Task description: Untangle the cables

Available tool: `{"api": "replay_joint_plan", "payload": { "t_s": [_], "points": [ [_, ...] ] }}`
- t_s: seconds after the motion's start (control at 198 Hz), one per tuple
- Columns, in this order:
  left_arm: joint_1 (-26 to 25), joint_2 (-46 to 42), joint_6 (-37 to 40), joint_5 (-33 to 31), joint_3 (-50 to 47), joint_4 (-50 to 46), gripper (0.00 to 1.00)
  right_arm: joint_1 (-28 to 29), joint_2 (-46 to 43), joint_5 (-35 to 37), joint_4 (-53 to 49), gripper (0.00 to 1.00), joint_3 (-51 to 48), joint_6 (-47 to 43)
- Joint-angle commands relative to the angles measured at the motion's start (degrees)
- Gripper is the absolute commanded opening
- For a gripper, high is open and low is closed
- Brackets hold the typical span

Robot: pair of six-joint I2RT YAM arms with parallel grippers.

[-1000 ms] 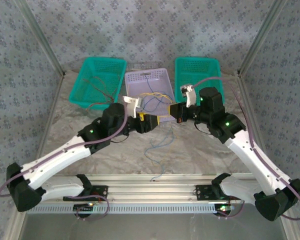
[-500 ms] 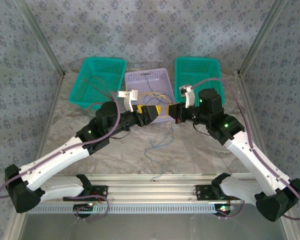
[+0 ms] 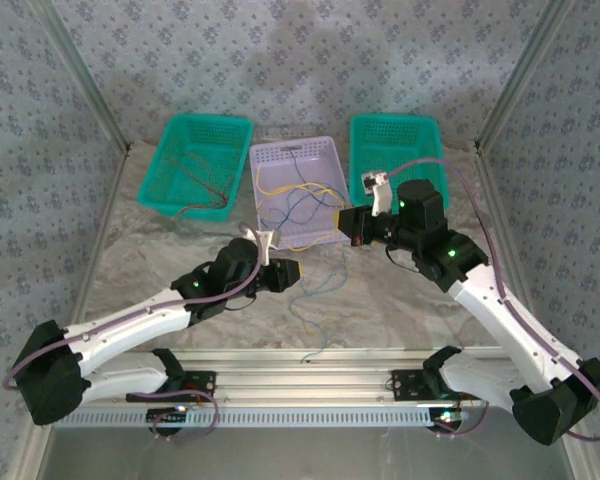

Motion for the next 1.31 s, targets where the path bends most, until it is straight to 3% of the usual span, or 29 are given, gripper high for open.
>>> {"api": "replay_joint_plan", "payload": {
  "t_s": [0.0, 0.055, 0.141, 0.247, 0.353, 0.575, 0.777, 0.878, 0.938, 1.14, 1.195, 1.306],
  "points": [
    [-0.04, -2.05, 1.3, -1.71, 2.24, 0.89, 0.22, 0.72, 0.35, -1.56, 1.17, 0.0, 0.32, 0.56],
    [-0.02, -2.65, 1.37, -2.23, 2.05, 1.49, 0.27, 0.95, 0.59, -1.78, 1.13, 0.0, 0.25, 0.47],
    [-0.02, -4.11, 1.19, -2.43, 0.79, 4.41, 0.52, 0.95, 0.9, -1.45, 1.15, 0.0, -0.01, 0.38],
    [-0.09, -6.27, 1.07, -2.79, -0.9, 7.38, 0.61, 0.93, 0.9, -1.0, 1.49, 0.0, -0.62, 0.5],
    [-0.11, -8.06, 0.65, -3.52, -2.59, 9.42, 0.65, 0.99, 1.03, -1.79, 2.84, 0.0, -1.3, 1.42],
    [-0.05, -7.98, -0.81, -5.35, -3.17, 10.54, 0.63, 1.22, 2.07, -7.11, 7.24, 0.0, -2.48, 4.54],
    [-0.03, -9.68, -1.82, -9.3, -3.78, 10.57, 0.56, 2.06, 4.01, -10.65, 8.81, 0.0, -3.11, 6.95],
    [-0.02, -11.13, -2.23, -10.8, -4.53, 10.7, 0.42, 2.28, 5.01, -11.46, 8.17, 0.0, -3.3, 6.8],
    [-0.02, -11.93, -2.17, -11.32, -4.7, 10.41, 0.28, 2.74, 5.62, -12.05, 8.07, 0.0, -3.37, 6.72],
    [-0.02, -13.51, -1.94, -12.29, -4.92, 9.49, 0.05, 3.51, 6.44, -12.67, 7.07, 0.0, -3.2, 5.77],
    [-0.02, -13.8, -2.09, -12.31, -5.05, 9.5, 0.0, 3.56, 6.6, -12.56, 6.51, 0.0, -3.18, 5.1],
    [-0.02, -14.71, -2.11, -12.36, -5.49, 9.37, 0.0, 3.39, 7.05, -11.28, 4.49, 0.0, -3.12, 3.66]
  ]
}}
